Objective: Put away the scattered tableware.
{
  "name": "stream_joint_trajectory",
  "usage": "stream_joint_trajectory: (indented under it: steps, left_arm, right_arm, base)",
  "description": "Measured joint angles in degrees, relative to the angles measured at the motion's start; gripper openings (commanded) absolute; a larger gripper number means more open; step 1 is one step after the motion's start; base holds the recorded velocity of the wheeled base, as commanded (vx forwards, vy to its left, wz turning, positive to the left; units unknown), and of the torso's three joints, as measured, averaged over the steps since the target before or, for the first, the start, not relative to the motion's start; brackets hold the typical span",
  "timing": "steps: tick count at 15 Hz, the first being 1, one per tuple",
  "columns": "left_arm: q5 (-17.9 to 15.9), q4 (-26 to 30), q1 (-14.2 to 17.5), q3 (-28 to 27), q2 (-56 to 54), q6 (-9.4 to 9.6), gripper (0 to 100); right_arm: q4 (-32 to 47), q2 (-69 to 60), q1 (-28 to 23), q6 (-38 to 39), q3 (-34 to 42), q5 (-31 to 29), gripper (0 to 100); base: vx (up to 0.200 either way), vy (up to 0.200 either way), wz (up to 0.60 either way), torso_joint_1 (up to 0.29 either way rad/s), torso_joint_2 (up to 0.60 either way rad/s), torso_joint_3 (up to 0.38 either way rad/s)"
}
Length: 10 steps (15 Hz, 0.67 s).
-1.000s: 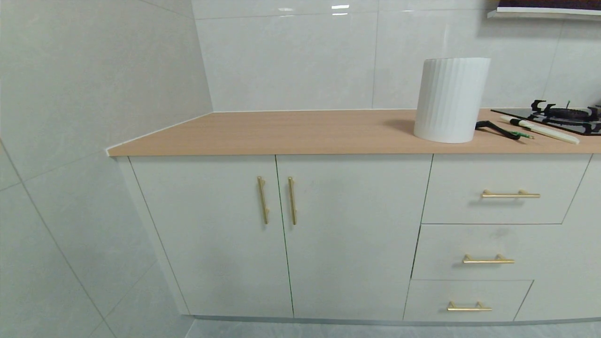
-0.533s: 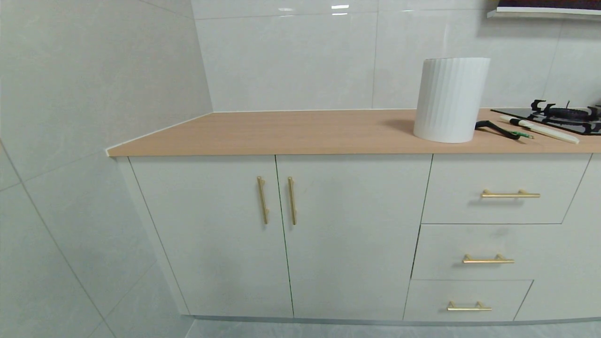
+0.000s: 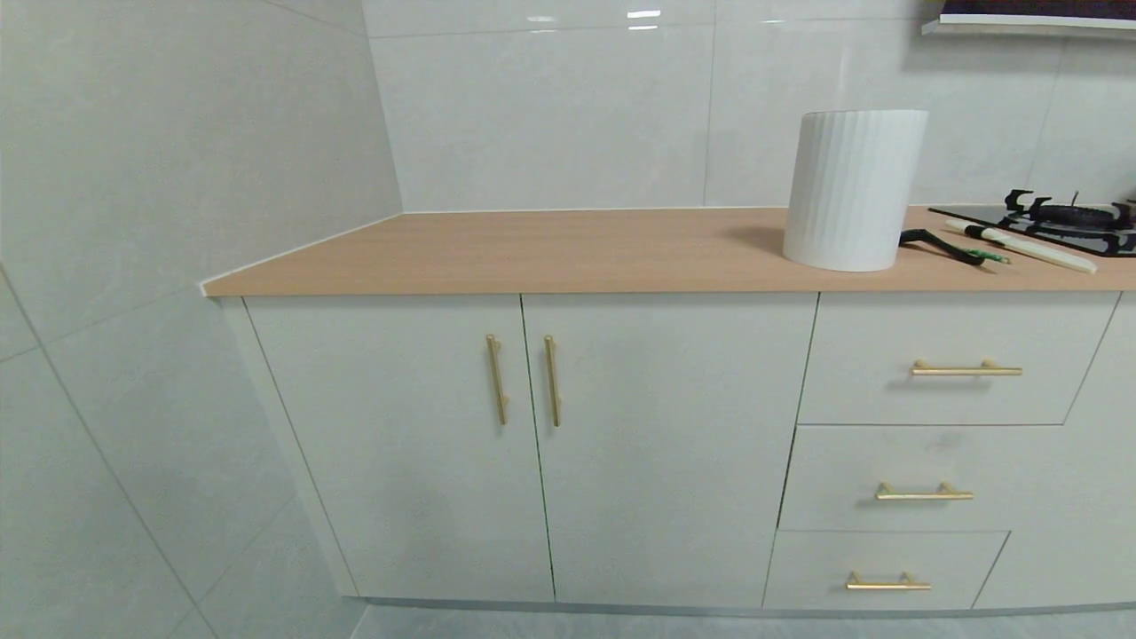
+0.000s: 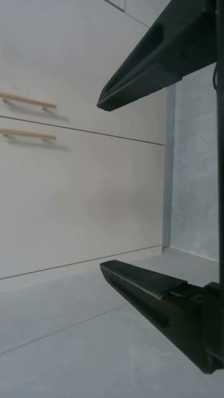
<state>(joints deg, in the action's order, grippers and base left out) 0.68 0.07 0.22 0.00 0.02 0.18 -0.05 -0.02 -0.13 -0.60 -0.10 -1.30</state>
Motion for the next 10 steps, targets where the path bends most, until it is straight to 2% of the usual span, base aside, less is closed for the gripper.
stream_joint_trajectory:
  steps: [10]
  left_arm:
    - [-0.02,-0.05,0.02,0.00,0.00,-0.16,100]
  right_arm:
    - [-0.02,0.00,-0.02,0.27,0.00,-0.11,100]
  base:
    - [0.000,-0.200,0.00,0.002,0.00,0.003]
